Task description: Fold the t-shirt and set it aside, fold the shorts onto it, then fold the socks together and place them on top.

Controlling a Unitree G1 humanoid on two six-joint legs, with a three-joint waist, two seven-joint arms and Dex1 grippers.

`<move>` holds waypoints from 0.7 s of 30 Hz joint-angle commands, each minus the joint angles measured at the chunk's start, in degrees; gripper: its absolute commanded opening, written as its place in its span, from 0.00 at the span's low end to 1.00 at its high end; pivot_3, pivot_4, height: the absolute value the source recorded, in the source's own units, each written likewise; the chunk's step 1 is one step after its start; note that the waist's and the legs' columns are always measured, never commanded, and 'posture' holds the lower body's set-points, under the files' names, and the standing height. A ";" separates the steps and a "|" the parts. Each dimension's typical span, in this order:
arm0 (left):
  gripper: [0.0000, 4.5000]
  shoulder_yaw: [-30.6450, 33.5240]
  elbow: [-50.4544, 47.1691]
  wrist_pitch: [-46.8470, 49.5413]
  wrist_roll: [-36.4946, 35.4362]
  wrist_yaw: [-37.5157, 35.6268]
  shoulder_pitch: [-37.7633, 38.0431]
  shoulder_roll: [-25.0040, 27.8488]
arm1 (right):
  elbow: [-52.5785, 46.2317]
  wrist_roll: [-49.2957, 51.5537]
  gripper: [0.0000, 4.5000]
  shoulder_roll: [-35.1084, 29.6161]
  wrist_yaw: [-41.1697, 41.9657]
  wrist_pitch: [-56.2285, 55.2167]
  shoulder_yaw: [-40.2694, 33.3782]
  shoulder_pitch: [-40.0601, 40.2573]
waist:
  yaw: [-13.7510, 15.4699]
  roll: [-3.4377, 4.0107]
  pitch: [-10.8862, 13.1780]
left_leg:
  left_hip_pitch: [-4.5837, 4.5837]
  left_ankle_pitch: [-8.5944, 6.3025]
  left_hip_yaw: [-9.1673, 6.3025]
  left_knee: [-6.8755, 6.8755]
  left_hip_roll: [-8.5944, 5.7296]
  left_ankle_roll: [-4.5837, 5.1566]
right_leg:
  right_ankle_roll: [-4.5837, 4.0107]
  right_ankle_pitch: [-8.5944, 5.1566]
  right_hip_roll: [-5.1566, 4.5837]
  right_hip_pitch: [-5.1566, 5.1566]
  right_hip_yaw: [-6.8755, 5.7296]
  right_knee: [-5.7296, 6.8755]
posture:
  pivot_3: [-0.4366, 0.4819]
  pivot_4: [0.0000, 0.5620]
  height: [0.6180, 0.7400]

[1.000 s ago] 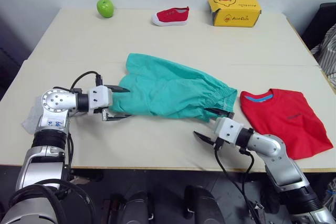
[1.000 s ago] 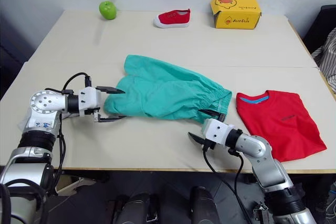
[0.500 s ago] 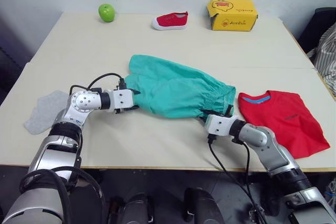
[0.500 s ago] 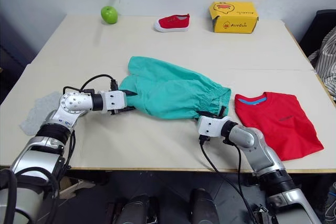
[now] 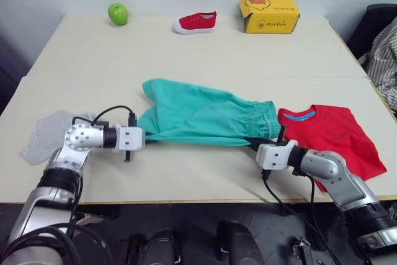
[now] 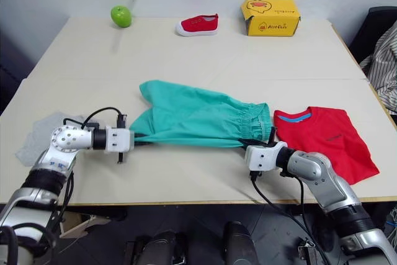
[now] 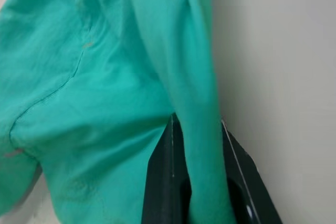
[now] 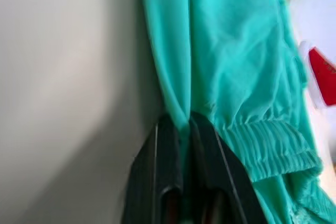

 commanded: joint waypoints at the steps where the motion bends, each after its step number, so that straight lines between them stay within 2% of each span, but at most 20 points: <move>1: 0.01 6.37 -14.99 9.24 -4.48 2.37 10.61 4.39 | 2.68 3.11 0.00 -2.94 2.04 -5.61 -2.60 1.57 | -0.15 0.00 0.00 | 0.01 0.00 -0.01 -0.01 0.11 0.00 | 0.00 0.00 -0.01 0.01 0.01 -0.01 | 0.48 0.27 1.00; 7: 0.01 13.84 -37.70 21.01 -5.07 9.23 31.35 5.56 | 0.92 6.46 0.00 -4.65 4.29 -11.13 -3.13 7.28 | 0.43 0.00 0.00 | 0.02 -0.01 -0.03 -0.03 0.17 0.00 | 0.00 0.00 -0.01 0.02 0.03 -0.13 | 0.48 0.27 1.00; 12: 0.01 20.41 -47.55 26.95 -4.03 13.23 44.47 4.80 | -2.07 6.35 0.00 -5.56 3.46 -11.28 -4.51 12.97 | 0.72 0.00 0.00 | 0.09 -0.02 -0.03 -0.03 0.21 -0.01 | -0.02 -0.01 -0.01 0.05 0.03 -0.32 | 0.48 0.27 1.00; 16: 0.01 22.47 -50.79 29.28 -3.98 14.70 49.09 3.95 | -2.02 5.54 0.00 -4.50 2.54 -10.02 -4.30 13.47 | 0.73 0.00 -0.01 | 0.14 -0.05 -0.04 -0.03 0.25 -0.04 | -0.06 -0.02 0.00 0.07 0.02 -0.32 | 0.48 0.27 1.00; 19: 0.16 23.47 -52.21 30.59 -6.00 15.23 49.73 2.75 | -1.87 10.36 0.00 -3.79 4.85 -8.85 -3.42 13.01 | 0.75 0.00 -0.01 | 0.14 -0.06 -0.05 -0.03 0.28 -0.07 | -0.10 -0.04 0.01 0.08 0.01 -0.32 | 0.48 0.27 1.00; 21: 0.30 24.54 -52.91 31.40 -6.57 14.39 50.91 2.99 | -2.27 13.03 0.13 -3.92 7.17 -8.23 -2.84 12.99 | 0.74 0.00 -0.01 | 0.14 -0.07 -0.06 -0.03 0.29 -0.07 | -0.13 -0.05 0.01 0.08 -0.01 -0.33 | 0.48 0.27 1.00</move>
